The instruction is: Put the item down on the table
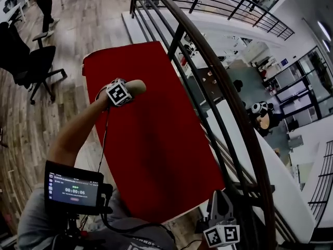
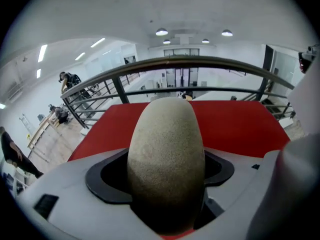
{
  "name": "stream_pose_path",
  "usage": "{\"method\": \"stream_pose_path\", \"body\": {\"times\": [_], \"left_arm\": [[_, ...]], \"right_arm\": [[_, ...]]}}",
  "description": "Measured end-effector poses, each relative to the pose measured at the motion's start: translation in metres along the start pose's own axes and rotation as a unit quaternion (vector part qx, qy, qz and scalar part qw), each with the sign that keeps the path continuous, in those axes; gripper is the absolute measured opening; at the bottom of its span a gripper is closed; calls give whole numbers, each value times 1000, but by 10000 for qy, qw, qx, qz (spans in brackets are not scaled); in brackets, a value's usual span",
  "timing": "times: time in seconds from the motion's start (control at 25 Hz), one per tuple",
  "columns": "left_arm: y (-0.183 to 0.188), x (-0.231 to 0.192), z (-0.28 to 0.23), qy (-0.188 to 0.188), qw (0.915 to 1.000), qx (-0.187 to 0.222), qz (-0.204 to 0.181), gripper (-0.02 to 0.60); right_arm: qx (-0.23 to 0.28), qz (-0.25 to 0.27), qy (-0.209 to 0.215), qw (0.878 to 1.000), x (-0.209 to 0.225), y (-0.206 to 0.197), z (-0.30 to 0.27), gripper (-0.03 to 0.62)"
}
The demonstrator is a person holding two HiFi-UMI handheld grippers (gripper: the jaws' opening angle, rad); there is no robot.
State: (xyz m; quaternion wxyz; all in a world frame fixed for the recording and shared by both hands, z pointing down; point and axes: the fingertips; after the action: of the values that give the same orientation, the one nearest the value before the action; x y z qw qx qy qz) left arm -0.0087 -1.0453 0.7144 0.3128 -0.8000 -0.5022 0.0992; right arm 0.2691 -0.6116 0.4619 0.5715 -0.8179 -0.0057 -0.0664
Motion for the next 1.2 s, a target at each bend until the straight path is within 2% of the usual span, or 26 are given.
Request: {"method": "stream_pose_path", "body": {"times": [0.16,0.4,0.56,0.68,0.76,0.92,1.08,1.2], "left_arm": [[-17,-16,-43,-105,9990,-412,-108,390],[-41,-32,-81,-143,9954,-936,-146,390],[-52,-43,-102,-23,9940,-1046,-311,390],[-69,-40,-118,-204,9898,-1386,-244,390],[-72,-38,-127,-305,9888,-1442,-212,391],[-89,-37,-125,-365,9832,-1788,-111,391],[-96,-33,-123,-447,9814,-1866,30,391],[-96,-31,-125,-497,9826,-1788,-2,393]], "right_arm": [[-186,-77,-66,9998,4,-12,-23,15],[-382,-120,-187,9990,11,-28,-44,15],[-436,-137,-219,9987,14,-30,-54,15],[-462,-142,-219,9986,19,-36,-64,15],[-486,-145,-230,9984,24,-40,-69,15],[-525,-149,-237,9982,26,-41,-69,15],[-537,-155,-232,9982,27,-40,-70,15],[-528,-157,-211,9983,26,-40,-71,15]]}}
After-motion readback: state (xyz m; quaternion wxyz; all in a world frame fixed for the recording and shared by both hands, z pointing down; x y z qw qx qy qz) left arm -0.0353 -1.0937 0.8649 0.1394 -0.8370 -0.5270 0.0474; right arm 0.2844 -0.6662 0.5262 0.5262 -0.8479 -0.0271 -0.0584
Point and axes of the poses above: the fingertips, and each gripper's own axes: z backward along the fingers, x to its right, y out of its top, and after that the axes turned 2 degrees about y, right-handed
